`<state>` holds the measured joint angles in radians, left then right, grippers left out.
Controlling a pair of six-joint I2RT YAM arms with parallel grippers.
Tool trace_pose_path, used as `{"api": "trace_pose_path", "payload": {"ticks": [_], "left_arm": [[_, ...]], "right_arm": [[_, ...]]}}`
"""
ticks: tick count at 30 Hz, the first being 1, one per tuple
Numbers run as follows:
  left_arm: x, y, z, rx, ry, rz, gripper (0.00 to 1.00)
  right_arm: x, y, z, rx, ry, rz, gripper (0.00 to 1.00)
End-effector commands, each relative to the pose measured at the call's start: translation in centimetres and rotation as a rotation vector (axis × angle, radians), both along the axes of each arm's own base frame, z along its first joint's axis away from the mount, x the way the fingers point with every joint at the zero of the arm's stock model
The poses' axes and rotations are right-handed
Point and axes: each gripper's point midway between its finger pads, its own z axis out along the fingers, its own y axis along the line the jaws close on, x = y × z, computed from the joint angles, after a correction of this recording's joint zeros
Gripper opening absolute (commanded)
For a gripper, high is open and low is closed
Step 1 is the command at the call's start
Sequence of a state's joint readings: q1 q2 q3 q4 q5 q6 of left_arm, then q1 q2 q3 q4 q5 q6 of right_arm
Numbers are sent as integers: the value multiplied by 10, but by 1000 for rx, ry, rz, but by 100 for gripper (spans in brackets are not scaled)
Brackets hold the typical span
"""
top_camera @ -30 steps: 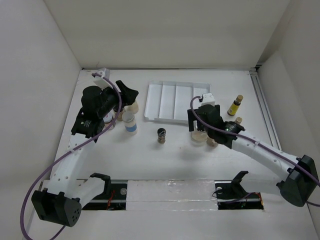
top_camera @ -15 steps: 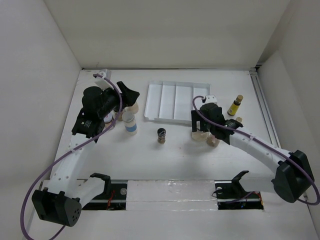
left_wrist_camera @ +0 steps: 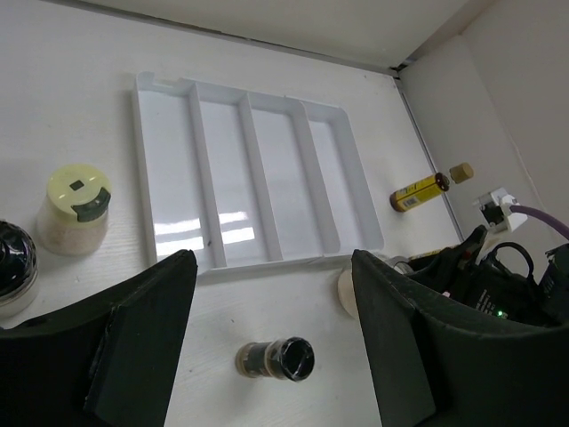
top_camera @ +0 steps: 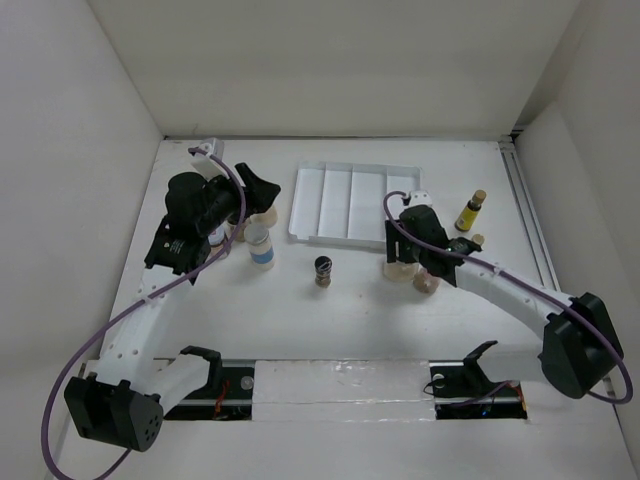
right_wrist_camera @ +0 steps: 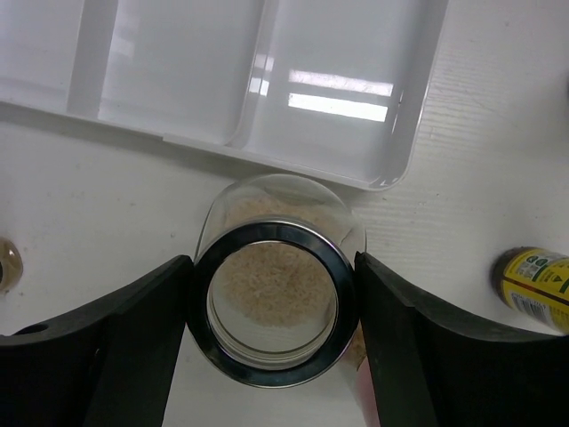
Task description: Organize the condiment bottles
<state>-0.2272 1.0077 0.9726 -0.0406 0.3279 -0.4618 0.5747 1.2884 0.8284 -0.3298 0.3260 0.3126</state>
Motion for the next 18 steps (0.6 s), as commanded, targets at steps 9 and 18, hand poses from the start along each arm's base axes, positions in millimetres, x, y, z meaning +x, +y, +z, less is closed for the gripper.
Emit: {"api": "trace_pose_path", "payload": {"ticks": [9, 18], "left_arm": [[2, -1, 16, -16, -61, -5, 66], [-1, 1, 23, -34, -72, 7, 66]], "right_arm": [[21, 22, 130, 200, -330, 39, 58], [94, 56, 184, 228, -453, 112, 58]]}}
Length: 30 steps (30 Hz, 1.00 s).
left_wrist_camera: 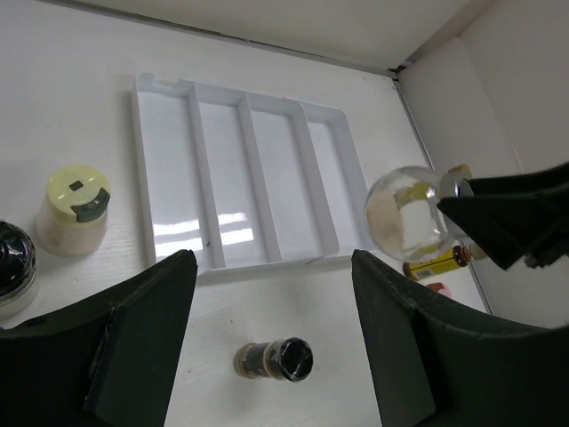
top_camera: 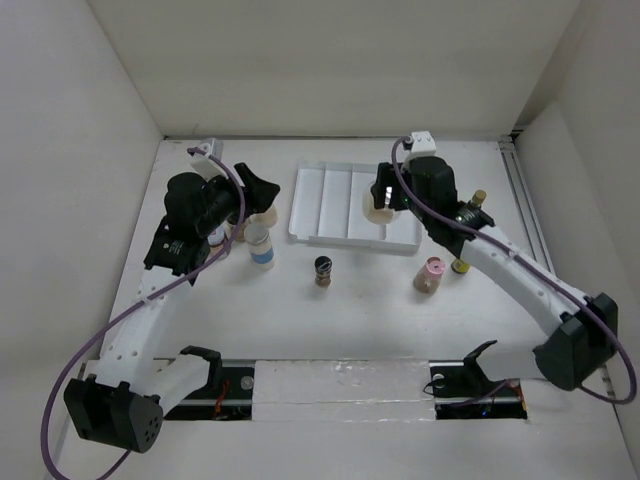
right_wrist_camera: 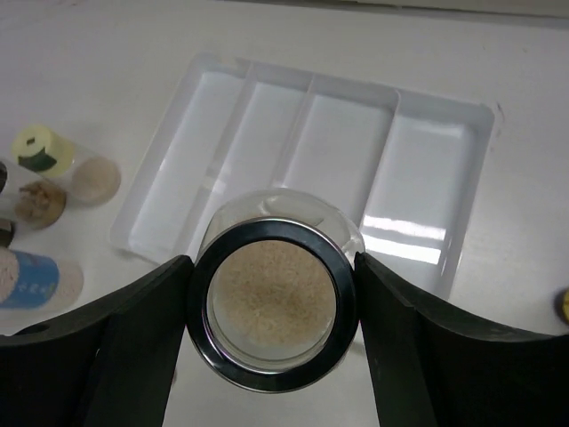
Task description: Organize the condiment bottles
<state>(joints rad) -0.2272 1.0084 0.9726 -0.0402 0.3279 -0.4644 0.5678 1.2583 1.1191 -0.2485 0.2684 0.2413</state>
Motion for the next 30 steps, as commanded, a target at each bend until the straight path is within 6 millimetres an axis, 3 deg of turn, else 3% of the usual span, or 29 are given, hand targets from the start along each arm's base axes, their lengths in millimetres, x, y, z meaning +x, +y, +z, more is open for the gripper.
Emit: {"api": "trace_pose_path", "payload": {"ticks": [1, 2, 6, 9, 13, 18, 24, 28, 30], "left_arm": [[-1, 1, 21, -32, -74, 7, 66], [-5, 2, 23, -35, -86, 7, 66], [-9, 3, 29, -39, -104, 7, 66], [-16, 6, 41, -46, -140, 15, 66], [-15, 8, 38, -34, -136, 25, 66], [-17, 8, 41, -37, -145, 25, 66], [-16, 8, 43, -37, -145, 25, 66], [-17, 6, 39, -36, -136, 13, 66], [-14, 5, 34, -33, -122, 13, 66]], "right_arm": [[56, 14, 33, 35, -122, 22, 58], [77, 18, 35, 14, -145, 20, 58], [133, 23, 31, 3, -157, 39, 58], [167, 32, 12, 12, -126, 78, 58], [195, 39, -12, 6, -97, 105, 58], [216, 42, -38, -20, -49, 100, 57], [222, 36, -69, -59, -1, 70, 59], [222, 33, -68, -93, -12, 4, 77], [213, 41, -55, -99, -29, 19, 85]]}}
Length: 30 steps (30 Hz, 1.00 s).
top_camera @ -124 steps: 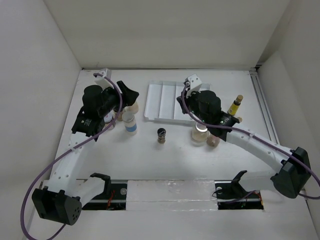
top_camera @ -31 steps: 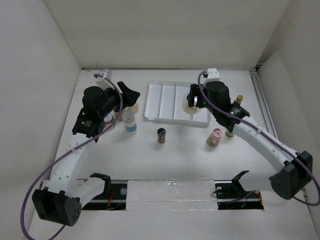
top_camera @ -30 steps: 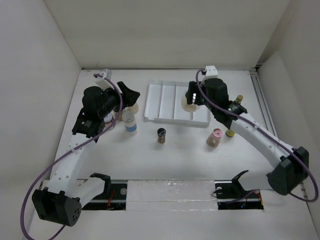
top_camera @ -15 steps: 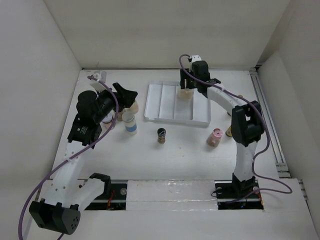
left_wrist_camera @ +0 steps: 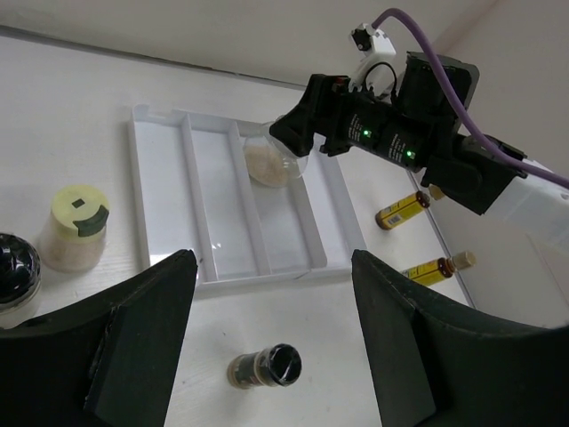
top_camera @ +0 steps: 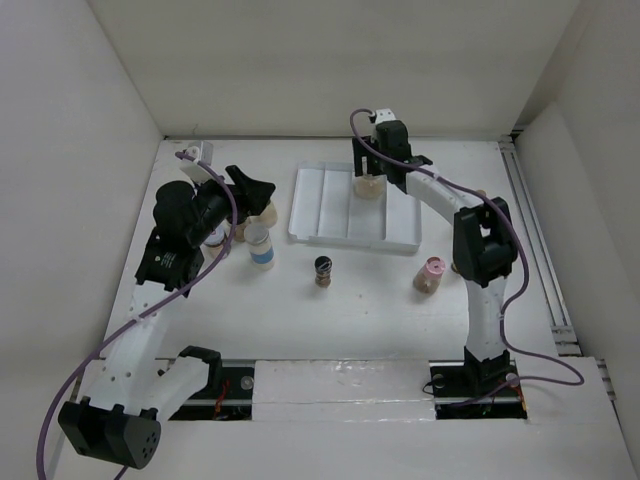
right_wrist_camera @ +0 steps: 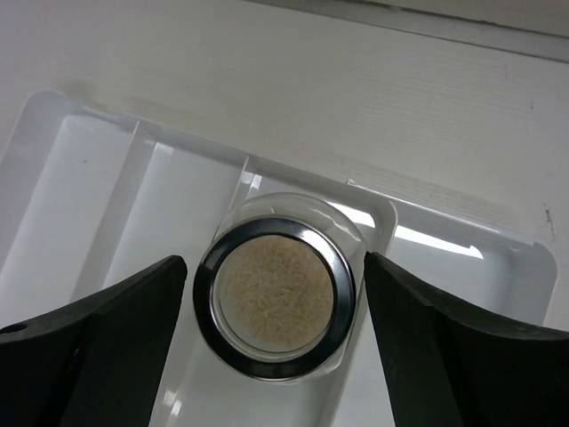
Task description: Organize the condiment bottles
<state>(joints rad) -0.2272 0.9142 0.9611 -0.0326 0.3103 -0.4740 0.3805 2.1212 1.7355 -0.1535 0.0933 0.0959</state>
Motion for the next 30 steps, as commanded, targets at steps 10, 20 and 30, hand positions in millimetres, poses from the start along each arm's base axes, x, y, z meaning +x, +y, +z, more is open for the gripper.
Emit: {"api": "trace_pose_path", "payload": {"ticks": [10, 20, 30], "left_arm": [[5, -3, 8, -7, -35, -15, 66], [8, 0, 7, -2, -25, 8, 66], [7, 4, 4, 2, -18, 26, 65]], "right_arm": [[-40, -4, 130, 25, -263, -68, 84], [-202, 79, 106, 163, -199, 368, 67], [-258, -39, 47, -12, -42, -129, 80]]}}
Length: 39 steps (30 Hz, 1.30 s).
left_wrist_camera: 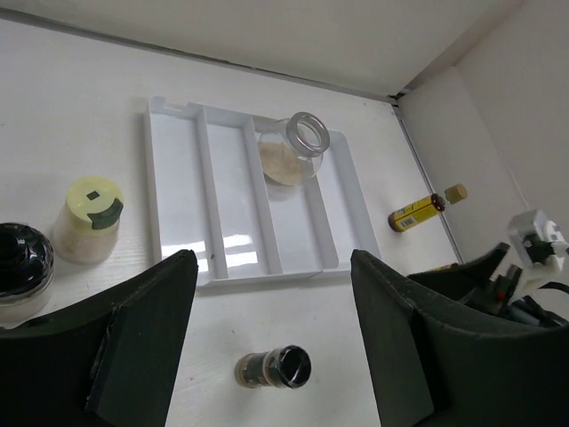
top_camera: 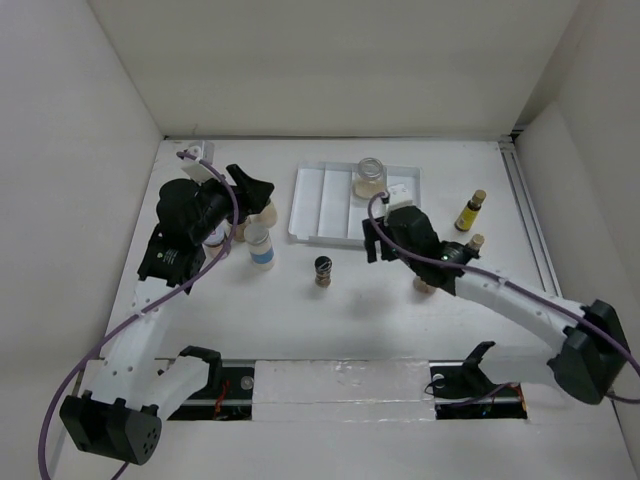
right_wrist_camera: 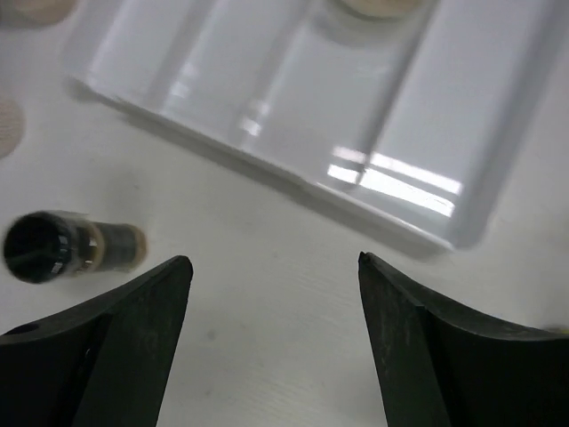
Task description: Organize the condiment bottles
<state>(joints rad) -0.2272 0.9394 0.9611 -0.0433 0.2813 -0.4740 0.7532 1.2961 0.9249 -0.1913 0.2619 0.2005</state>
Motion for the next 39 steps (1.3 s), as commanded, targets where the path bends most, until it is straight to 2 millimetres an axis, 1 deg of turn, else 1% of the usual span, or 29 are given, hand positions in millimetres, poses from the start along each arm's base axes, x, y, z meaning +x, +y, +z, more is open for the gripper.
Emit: {"api": "trace_pose_path", "payload": {"ticks": [1, 2, 4, 5, 7, 8, 11, 12, 13, 14, 15, 16, 18, 20, 22, 23, 25, 26, 27, 29, 31, 32, 33, 34, 35, 36, 37, 38, 39], "left_arm": [[2, 0, 10, -7, -39, -3, 65], [2, 0, 10, -7, -39, -3, 65], [3, -3, 11, -8, -37, -15, 65], [2, -5, 6, -8, -26, -28, 65], [3, -5, 9, -10, -36, -28, 65], [3, -5, 9, -10, -36, -28, 65], [4, -3, 9, -9, -37, -19, 65], [0, -4, 12, -12, -47, -30, 65], [0, -4, 12, -12, -47, -30, 65], [0, -4, 12, -12, -47, -30, 65], [1, -3, 12, -11, -47, -21, 65], [4, -4, 8, -9, -35, -21, 65], [2, -6, 8, -10, -35, -34, 65], [2, -6, 8, -10, -35, -35, 65], [3, -4, 8, -9, -35, -26, 65], [6, -5, 5, -7, -25, -25, 65], [4, -7, 5, -9, -24, -39, 65], [2, -6, 8, -11, -34, -39, 65], [2, -6, 8, -11, -35, -39, 65], [4, -7, 5, -9, -24, -39, 65], [4, -7, 5, -9, -24, -39, 65], [3, -7, 10, -13, -42, -39, 65], [3, -7, 10, -13, -42, -39, 65], [3, -7, 10, -13, -42, -39, 65], [3, -7, 10, -13, -42, -39, 65], [5, -7, 6, -11, -32, -39, 65], [5, -7, 6, -10, -32, -39, 65], [5, -7, 6, -10, -32, -39, 65], [5, -7, 7, -18, -27, -38, 65]], "right_arm": [[-12, -79, 9, -28, -27, -354, 82], [-20, -98, 7, 11, -23, -430, 83], [-24, -124, 0, 18, -7, -515, 84], [-27, -130, -5, 26, 4, -522, 87], [-25, -143, -12, 29, 38, -552, 88], [-29, -149, -17, 21, 65, -569, 90], [-27, -155, -34, 20, 140, -590, 91], [-26, -154, -44, -2, 161, -579, 91], [-24, -154, -46, 5, 168, -580, 91], [-27, -155, -52, -16, 181, -576, 88], [-25, -155, -52, -2, 182, -576, 86], [-23, -152, -53, 5, 185, -568, 82], [-24, -150, -56, 13, 195, -555, 78], [-27, -151, -61, 10, 208, -561, 77], [-31, -157, -64, -3, 225, -585, 77], [-32, -157, -64, 10, 224, -593, 76], [-38, -159, -69, 8, 237, -600, 69], [-40, -162, -70, 2, 233, -608, 57], [-39, -164, -70, -4, 226, -617, 53], [-33, -166, -53, 12, 186, -632, 47], [-26, -164, -28, 21, 107, -620, 46], [-23, -159, -18, 13, 78, -603, 46], [-16, -156, 5, 13, 24, -589, 45], [-12, -153, 18, 14, -8, -581, 45], [-10, -148, 32, 12, -43, -567, 43], [0, -137, 60, 71, -111, -546, 43], [5, -130, 70, 72, -154, -498, 43], [12, -116, 79, 106, -174, -443, 43], [18, -107, 82, 123, -188, -410, 43]]}}
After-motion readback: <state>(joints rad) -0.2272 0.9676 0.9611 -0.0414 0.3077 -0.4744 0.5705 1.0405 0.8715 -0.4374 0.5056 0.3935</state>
